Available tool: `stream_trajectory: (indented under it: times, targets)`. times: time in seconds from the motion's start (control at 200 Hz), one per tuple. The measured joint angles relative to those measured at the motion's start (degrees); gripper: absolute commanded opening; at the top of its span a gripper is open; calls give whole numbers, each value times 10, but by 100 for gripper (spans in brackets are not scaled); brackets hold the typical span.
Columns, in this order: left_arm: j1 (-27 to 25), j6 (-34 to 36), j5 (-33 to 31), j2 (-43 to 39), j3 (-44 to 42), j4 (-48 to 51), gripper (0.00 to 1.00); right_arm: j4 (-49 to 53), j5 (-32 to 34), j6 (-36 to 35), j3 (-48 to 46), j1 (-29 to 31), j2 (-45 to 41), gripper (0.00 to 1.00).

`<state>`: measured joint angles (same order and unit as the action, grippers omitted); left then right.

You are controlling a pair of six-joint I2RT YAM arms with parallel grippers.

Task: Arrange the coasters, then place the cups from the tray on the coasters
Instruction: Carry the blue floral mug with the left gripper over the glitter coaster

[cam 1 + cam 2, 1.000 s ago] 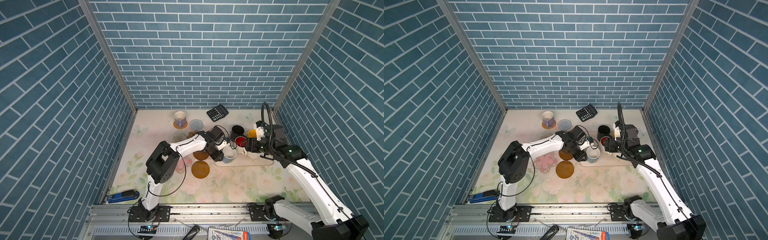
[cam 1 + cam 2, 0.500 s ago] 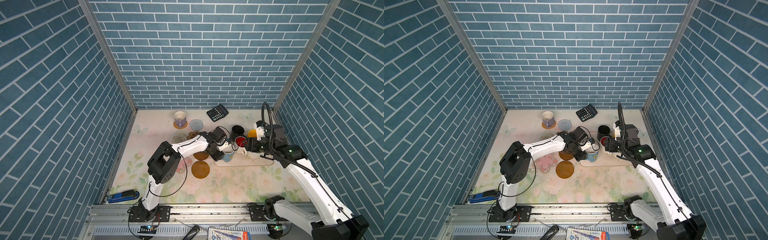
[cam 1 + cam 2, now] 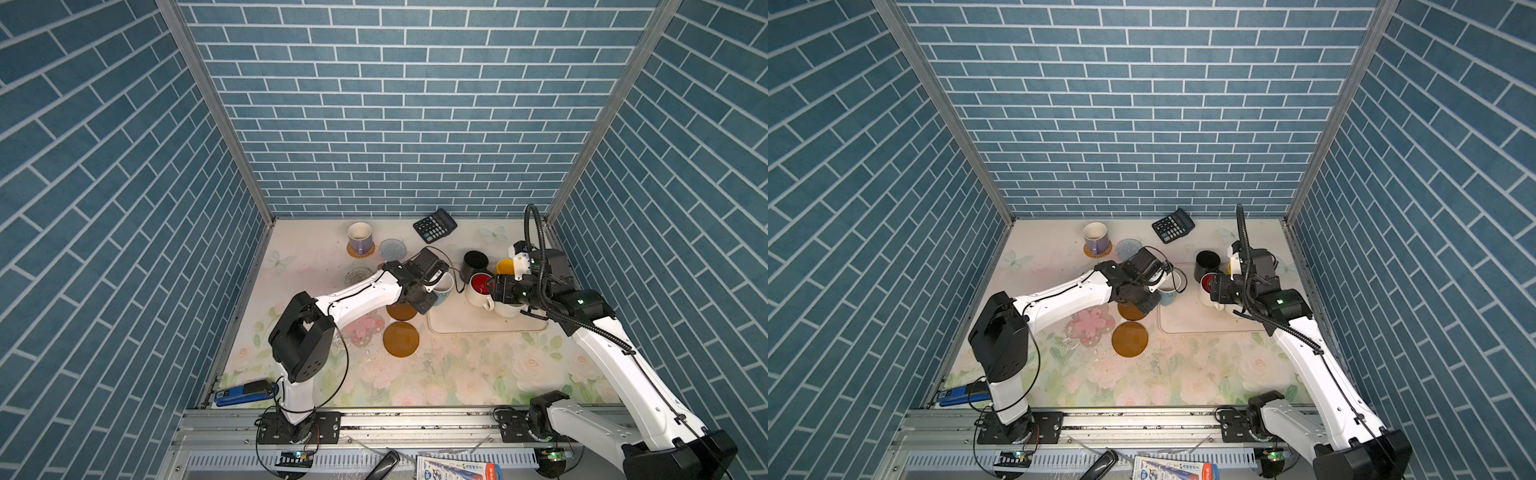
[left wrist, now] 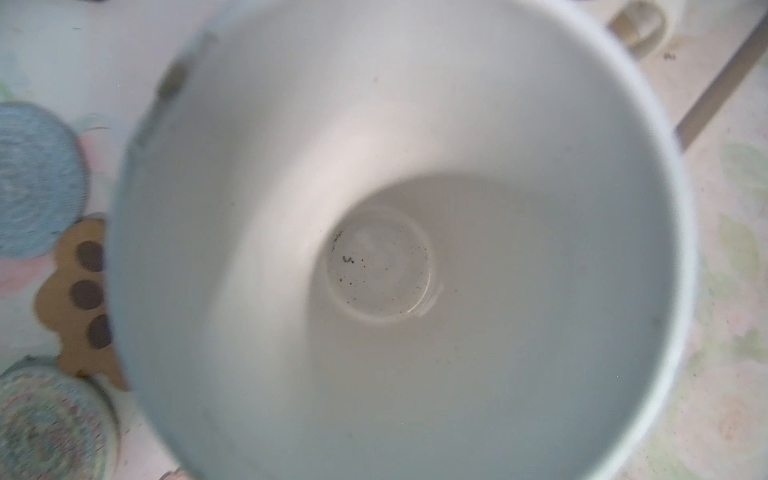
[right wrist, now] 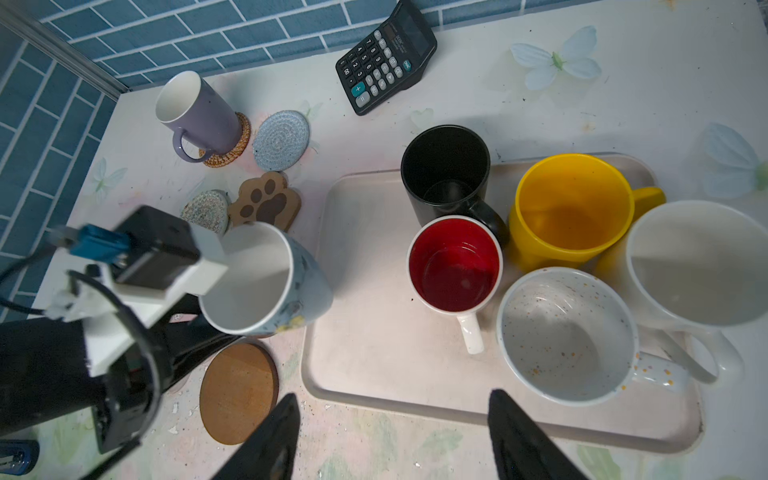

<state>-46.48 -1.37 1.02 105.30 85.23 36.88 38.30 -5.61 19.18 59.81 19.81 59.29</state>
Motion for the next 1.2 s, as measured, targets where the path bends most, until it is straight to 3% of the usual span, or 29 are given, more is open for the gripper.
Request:
stream_trajectory:
  times: [0.3, 0.6, 1.2]
  targets:
    - [106, -92, -78, -51, -34, 2, 0, -40, -20, 6, 0, 0, 78, 72]
    - [215, -147, -104, -59, -54, -5, 0, -98, -56, 27, 1, 0, 151, 73]
    - [250, -184, -116, 9, -54, -44, 0, -128, -68, 31, 3, 0, 206, 73]
